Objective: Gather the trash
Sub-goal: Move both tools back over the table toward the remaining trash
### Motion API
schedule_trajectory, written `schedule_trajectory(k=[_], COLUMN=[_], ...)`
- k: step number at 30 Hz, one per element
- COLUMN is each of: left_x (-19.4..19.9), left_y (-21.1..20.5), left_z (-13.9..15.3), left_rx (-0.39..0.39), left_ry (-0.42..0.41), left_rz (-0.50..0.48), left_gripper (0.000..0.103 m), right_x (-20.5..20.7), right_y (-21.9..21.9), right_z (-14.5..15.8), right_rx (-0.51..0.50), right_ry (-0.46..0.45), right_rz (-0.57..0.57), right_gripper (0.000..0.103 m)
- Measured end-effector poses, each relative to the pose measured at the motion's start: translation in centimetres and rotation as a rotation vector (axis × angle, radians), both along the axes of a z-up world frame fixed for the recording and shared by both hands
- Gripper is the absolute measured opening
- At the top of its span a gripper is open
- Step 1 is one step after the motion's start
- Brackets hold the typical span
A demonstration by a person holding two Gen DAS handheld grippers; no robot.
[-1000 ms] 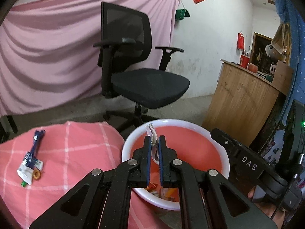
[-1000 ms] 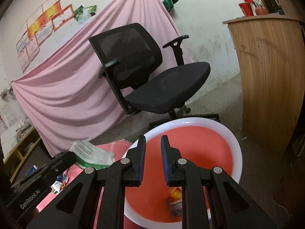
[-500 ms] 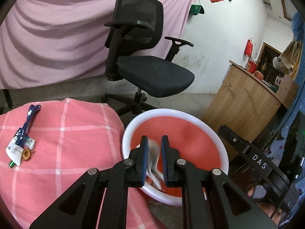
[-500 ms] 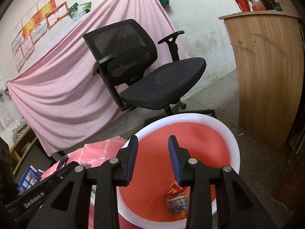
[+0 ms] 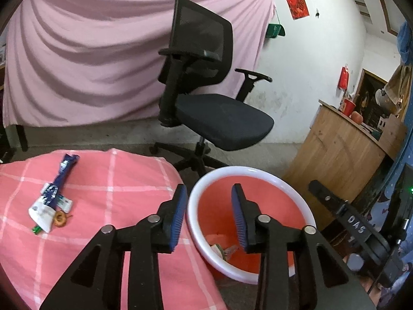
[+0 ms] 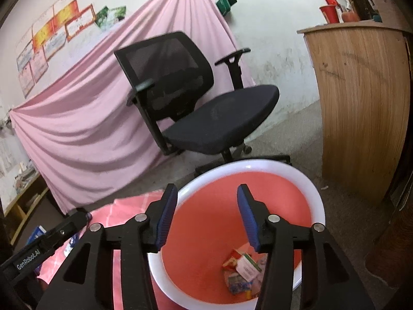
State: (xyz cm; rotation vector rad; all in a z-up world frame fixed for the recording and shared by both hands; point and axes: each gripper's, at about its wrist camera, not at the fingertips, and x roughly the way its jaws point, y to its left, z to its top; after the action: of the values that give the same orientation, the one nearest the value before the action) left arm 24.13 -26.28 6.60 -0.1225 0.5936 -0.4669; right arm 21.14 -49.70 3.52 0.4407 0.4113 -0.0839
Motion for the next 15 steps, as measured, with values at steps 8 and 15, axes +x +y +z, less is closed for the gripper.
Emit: schedule_trajectory(k=[8,15], left_x=[-1.4,-3.4], left_y=[3.4,7.2], left_z=[1.4,1.1], left_rx=[0.001,0.041], left_ry=[-0.064,-0.149], left_rz=[0.117,0.256], left_gripper=[0.069,0.101], right_x=[0.0,-0.1], right_y=[1.2,3.5], right_z=[0.9,1.6], right_rx=[0.004,-0.022], right_ry=[-0.056,-0.113], right_rz=[0.012,0.037], right_gripper=[0.068,0.096])
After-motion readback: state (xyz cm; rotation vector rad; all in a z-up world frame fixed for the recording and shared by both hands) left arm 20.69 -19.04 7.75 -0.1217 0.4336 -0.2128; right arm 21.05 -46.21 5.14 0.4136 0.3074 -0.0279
